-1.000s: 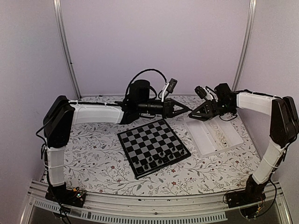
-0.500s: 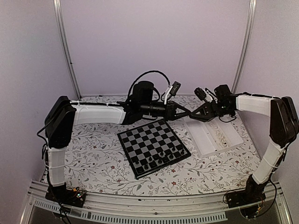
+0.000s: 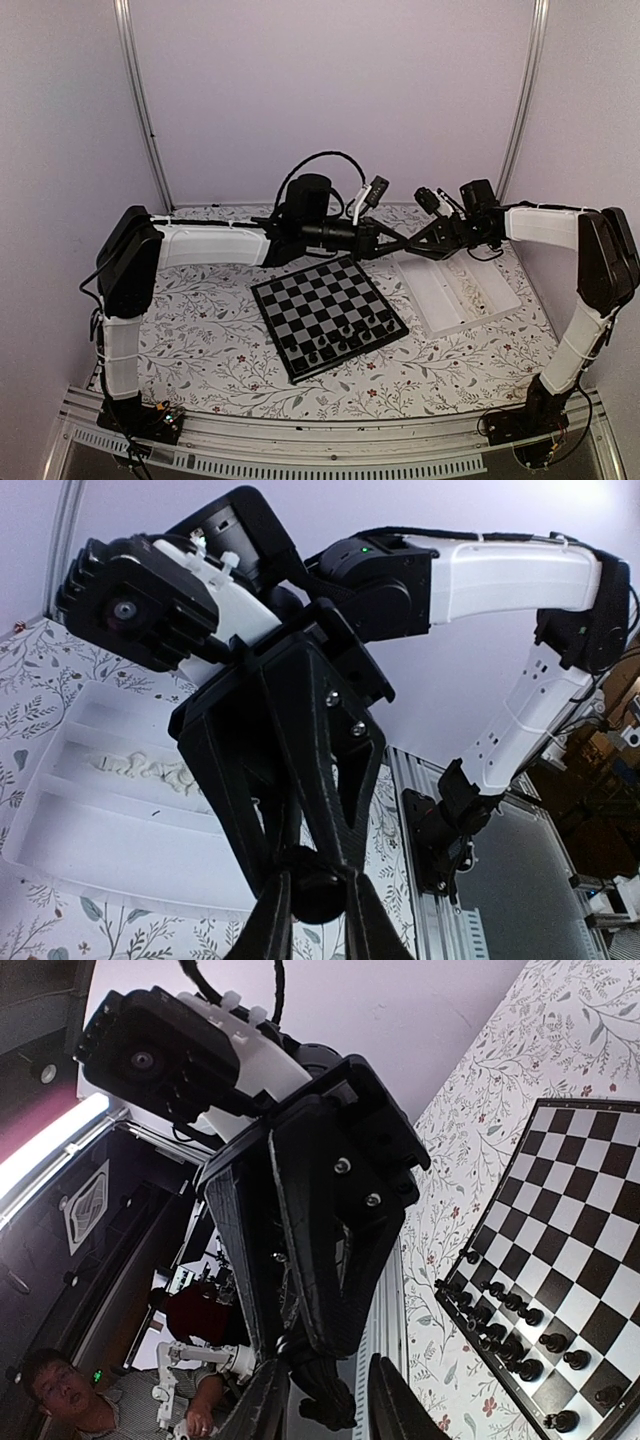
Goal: Set up the chess pieces on the board
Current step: Place the chess piece on the chessboard.
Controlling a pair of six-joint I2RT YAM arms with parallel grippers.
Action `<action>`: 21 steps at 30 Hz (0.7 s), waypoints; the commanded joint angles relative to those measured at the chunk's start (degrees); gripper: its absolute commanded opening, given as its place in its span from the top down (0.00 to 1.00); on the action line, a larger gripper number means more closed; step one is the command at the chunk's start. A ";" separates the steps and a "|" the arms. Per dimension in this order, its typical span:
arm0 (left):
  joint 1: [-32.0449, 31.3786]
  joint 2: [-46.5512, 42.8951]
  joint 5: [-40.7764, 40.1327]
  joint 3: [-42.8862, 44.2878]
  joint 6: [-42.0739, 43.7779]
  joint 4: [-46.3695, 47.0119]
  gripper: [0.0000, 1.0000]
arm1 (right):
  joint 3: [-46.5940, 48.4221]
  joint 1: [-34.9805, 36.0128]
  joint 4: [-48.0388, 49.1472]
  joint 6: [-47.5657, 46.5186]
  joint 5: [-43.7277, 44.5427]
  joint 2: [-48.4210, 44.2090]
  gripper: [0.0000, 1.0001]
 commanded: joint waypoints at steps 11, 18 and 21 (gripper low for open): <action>-1.18 -0.56 -2.17 0.44 3.28 -3.25 0.69 | -2.36 -1.01 8.76 6.20 -5.51 -1.43 0.94; -0.40 -9.12 -9.84 0.00 11.99 -14.86 0.58 | 0.48 -1.55 -0.22 -1.06 2.29 -2.47 0.96; 0.68 -13.35 -12.64 -0.02 15.98 -21.40 0.57 | 8.91 -0.08 -19.27 -19.85 15.54 -0.72 0.97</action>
